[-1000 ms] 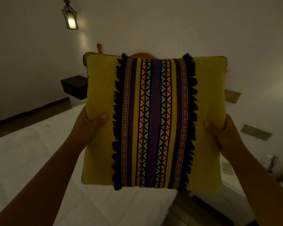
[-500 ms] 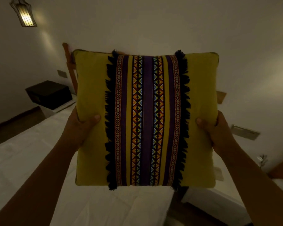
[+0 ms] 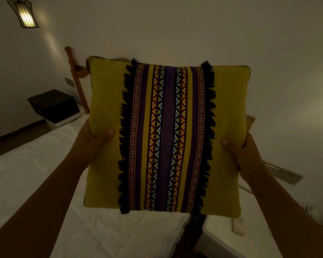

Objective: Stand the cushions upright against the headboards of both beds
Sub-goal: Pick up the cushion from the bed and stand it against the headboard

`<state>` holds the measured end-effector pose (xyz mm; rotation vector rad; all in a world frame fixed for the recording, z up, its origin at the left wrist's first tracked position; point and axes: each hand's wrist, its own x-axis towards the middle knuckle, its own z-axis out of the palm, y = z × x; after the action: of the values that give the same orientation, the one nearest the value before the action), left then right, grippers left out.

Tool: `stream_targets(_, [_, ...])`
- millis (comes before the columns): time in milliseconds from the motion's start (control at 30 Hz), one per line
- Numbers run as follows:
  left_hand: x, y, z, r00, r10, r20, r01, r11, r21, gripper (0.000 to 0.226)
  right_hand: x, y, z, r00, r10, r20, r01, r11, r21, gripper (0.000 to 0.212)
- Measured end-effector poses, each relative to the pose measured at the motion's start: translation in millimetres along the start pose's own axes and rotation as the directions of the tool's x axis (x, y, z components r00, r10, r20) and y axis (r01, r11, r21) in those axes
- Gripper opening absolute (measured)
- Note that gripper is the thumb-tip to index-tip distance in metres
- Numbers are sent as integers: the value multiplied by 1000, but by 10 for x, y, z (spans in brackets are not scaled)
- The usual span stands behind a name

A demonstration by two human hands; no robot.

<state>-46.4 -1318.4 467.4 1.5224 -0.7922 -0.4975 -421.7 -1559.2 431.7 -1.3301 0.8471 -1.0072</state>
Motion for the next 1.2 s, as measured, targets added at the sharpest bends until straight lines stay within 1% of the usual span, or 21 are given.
stream_targets(100, [139, -113, 192, 1000, -24, 3, 24, 1000, 15, 86, 196, 156, -110, 999, 38, -6, -38, 999, -19, 95])
stream_targets(200, [309, -245, 332, 997, -64, 44, 63, 998, 25, 87, 409, 345, -165, 996, 86, 9, -86, 996, -36, 96])
stream_targets(333, [661, -488, 478, 989, -107, 97, 104, 994, 39, 89, 766, 637, -156, 985, 170, 16, -169, 984, -57, 104])
stream_targets(467, [1155, -891, 562, 979, -164, 123, 159, 986, 46, 89, 1106, 984, -57, 966, 256, 34, -253, 964, -83, 91])
stream_targets(633, [1816, -1485, 619, 939, -285, 194, 279, 958, 58, 69, 1424, 1435, 156, 938, 345, 19, -343, 936, -73, 80])
stream_targets(700, [2055, -1723, 668, 919, -328, 216, 321, 945, 69, 71, 1501, 1639, 213, 925, 380, 7, -379, 924, -52, 78])
stream_targets(833, [2439, -2180, 786, 878, -394, 273, 379, 919, 107, 87, 1573, 2018, 304, 893, 450, -36, -451, 891, -46, 82])
stream_targets(900, [2611, -2373, 860, 860, -421, 289, 401, 907, 129, 91, 1609, 2203, 359, 878, 473, -71, -476, 879, -28, 80])
stream_targets(1033, [2955, -2738, 930, 831, -443, 336, 418, 897, 145, 90, 1692, 2529, 543, 855, 508, -98, -510, 860, 13, 74])
stream_targets(1133, [3198, -3012, 910, 822, -454, 344, 425, 891, 160, 84, 1795, 2766, 706, 835, 541, -103, -541, 840, 32, 79])
stream_targets(1200, [3322, -3135, 910, 830, -445, 337, 423, 895, 140, 84, 1902, 2900, 813, 831, 537, -144, -536, 843, 51, 77])
